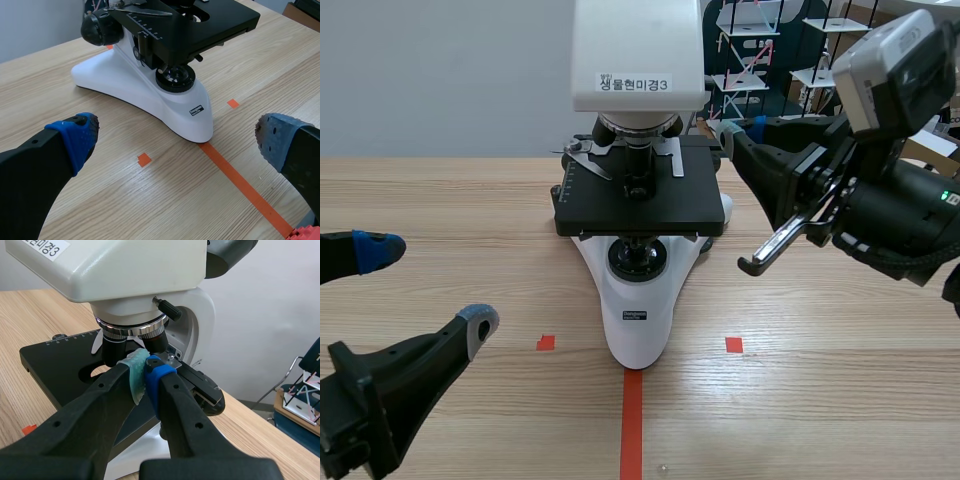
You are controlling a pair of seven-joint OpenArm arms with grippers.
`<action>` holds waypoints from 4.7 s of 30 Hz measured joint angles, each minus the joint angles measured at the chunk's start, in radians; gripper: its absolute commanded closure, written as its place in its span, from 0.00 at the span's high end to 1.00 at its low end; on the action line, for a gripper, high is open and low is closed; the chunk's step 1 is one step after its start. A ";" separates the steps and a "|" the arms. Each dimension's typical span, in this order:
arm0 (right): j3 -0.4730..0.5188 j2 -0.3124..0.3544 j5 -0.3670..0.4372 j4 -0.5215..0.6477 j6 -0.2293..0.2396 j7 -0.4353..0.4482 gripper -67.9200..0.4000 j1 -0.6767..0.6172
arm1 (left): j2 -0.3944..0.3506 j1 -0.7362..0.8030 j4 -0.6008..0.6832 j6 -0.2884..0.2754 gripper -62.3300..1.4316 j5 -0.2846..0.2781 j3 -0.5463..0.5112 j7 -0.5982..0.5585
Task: Return to the home posture
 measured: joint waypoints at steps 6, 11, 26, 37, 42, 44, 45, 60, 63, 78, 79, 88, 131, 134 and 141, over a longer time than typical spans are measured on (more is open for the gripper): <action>0.000 0.000 0.000 0.000 0.000 0.000 0.03 0.000 | 0.000 0.000 0.000 0.000 1.00 0.000 0.000 0.000; 0.000 0.000 0.000 0.000 0.000 0.000 0.03 0.000 | 0.000 0.000 0.000 0.000 1.00 0.000 0.000 0.000; 0.000 0.000 0.000 0.000 0.000 0.000 0.21 -0.003 | 0.000 0.000 0.000 0.000 1.00 0.000 0.000 0.000; 0.106 0.000 0.000 0.079 -0.001 0.000 0.68 -0.194 | 0.000 0.000 0.000 0.000 1.00 0.000 0.000 0.000; 0.151 0.010 0.000 0.109 -0.020 0.000 0.90 -0.315 | 0.000 0.000 0.000 0.000 1.00 0.000 0.000 0.000; 0.164 0.025 0.000 0.122 -0.042 0.000 0.99 -0.371 | 0.000 0.000 0.000 0.000 1.00 0.000 0.000 0.000; 0.174 0.030 0.000 0.129 -0.041 0.000 1.00 -0.398 | 0.000 0.000 0.000 0.000 1.00 0.000 0.000 0.000; 0.352 0.033 0.018 0.225 -0.042 0.009 1.00 -0.704 | 0.000 0.000 0.000 0.000 1.00 0.003 0.000 0.000; 0.367 0.033 0.019 0.227 -0.042 0.009 1.00 -0.734 | 0.000 0.000 0.000 0.000 1.00 0.003 0.000 0.000; 0.370 0.033 0.106 0.227 -0.042 0.008 1.00 -0.745 | 0.000 0.000 0.000 0.000 1.00 0.003 0.000 0.000; 0.370 0.033 0.113 0.227 -0.042 0.009 1.00 -0.745 | 0.000 0.000 0.000 0.000 1.00 0.003 0.000 0.000; 0.371 0.033 0.122 0.236 -0.042 0.008 1.00 -0.745 | 0.000 0.000 0.000 0.000 1.00 0.003 0.000 0.000; 0.372 0.033 0.122 0.237 -0.042 0.009 1.00 -0.745 | 0.000 0.000 0.000 0.000 1.00 0.003 0.000 0.000; 0.372 0.033 0.122 0.237 -0.042 0.009 1.00 -0.745 | 0.000 0.000 0.000 0.000 1.00 0.003 0.000 0.000; 0.372 0.033 0.121 0.237 -0.042 0.009 1.00 -0.745 | 0.000 0.000 0.000 0.000 1.00 0.003 0.000 0.000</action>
